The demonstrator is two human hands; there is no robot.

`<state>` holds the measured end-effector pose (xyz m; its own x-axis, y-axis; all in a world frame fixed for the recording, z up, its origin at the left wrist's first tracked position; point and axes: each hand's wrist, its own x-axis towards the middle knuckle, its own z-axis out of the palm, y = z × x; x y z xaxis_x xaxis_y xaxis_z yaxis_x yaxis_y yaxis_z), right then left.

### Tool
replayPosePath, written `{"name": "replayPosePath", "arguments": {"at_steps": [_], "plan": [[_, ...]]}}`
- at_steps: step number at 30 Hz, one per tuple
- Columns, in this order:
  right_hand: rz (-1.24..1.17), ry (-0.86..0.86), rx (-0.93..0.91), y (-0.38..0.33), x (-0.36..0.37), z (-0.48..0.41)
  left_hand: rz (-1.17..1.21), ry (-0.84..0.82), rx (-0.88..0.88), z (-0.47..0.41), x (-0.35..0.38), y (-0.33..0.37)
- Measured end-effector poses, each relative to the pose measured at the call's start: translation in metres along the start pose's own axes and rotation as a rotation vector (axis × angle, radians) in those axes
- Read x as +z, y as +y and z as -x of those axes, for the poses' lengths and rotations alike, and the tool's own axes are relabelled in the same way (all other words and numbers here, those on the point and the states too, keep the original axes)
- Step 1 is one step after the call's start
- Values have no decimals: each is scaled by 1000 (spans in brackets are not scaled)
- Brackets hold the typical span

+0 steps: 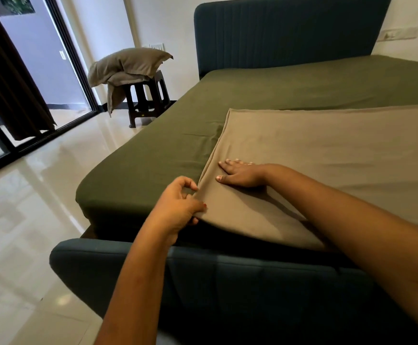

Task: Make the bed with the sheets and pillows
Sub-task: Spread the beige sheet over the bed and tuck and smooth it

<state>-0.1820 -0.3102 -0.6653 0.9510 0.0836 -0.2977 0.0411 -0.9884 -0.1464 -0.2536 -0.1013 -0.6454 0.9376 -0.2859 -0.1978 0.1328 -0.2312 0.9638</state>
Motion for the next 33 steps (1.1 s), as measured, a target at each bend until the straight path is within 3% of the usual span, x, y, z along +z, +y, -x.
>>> {"name": "replayPosePath", "arguments": {"at_steps": [4,8,10,13,16,21,24,28,33], "plan": [[33,203,-54,-7,25,12,-563,106,-57,2,-14,-16],[48,200,-76,-6,24,11,-779,345,143,-7,-5,13],[26,181,-111,-3,22,5,-833,327,201,-32,15,24],[-108,207,-195,8,16,-9,-984,167,180,-82,49,18],[-62,280,-25,27,11,-28,-1098,118,178,-113,66,0],[-42,277,187,37,5,-60,-1124,25,36,-137,62,0],[-67,299,244,26,4,-77,-1076,177,71,-144,61,2],[-68,326,140,12,7,-89,-1056,345,121,-151,54,-1],[-105,401,14,14,6,-81,-937,320,169,-163,26,-7]]}}
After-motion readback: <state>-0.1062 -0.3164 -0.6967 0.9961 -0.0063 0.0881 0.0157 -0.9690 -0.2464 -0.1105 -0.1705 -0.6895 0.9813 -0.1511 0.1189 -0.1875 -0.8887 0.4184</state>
